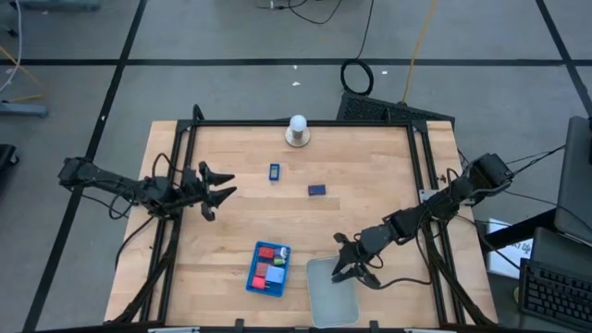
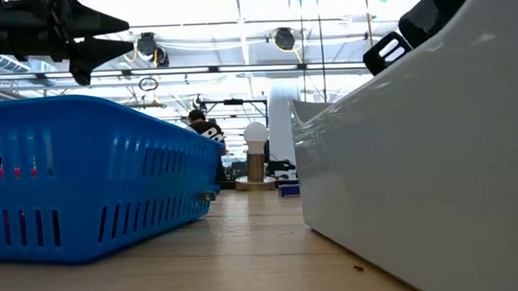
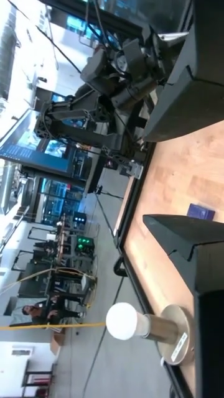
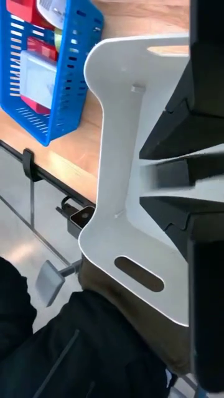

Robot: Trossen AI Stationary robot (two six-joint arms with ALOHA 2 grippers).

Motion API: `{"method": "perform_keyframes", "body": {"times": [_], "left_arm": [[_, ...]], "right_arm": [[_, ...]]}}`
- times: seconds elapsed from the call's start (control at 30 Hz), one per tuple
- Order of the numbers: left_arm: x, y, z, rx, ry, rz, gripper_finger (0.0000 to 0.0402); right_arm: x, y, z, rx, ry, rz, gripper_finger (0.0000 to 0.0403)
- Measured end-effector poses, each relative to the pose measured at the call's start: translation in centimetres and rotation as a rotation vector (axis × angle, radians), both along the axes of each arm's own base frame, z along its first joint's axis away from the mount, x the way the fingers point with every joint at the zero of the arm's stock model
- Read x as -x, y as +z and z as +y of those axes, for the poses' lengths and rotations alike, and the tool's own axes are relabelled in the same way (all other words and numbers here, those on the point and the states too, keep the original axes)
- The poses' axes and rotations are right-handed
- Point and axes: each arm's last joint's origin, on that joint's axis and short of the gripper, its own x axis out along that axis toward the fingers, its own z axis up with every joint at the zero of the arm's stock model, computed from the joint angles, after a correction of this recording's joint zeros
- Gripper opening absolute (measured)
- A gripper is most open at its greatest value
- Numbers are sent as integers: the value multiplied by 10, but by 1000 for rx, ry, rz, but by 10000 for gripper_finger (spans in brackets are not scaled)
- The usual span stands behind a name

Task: Pick & Place Office items
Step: Put the black digital timer into the gray bin, then put the top blue digital timer into the gray bin

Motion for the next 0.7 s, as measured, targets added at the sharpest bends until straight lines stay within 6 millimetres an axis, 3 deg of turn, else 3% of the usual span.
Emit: {"method": "perform_keyframes", "body": {"times": [0.5,0.7], "left_arm": [[-3,0,1,186,22,-53,178],[-21,-7,-7,148,-44,-6,207]], "right_arm": [[-1,4,0,-4,3,-41,176],[-2,26,-17,28,-22,-175,221]]}}
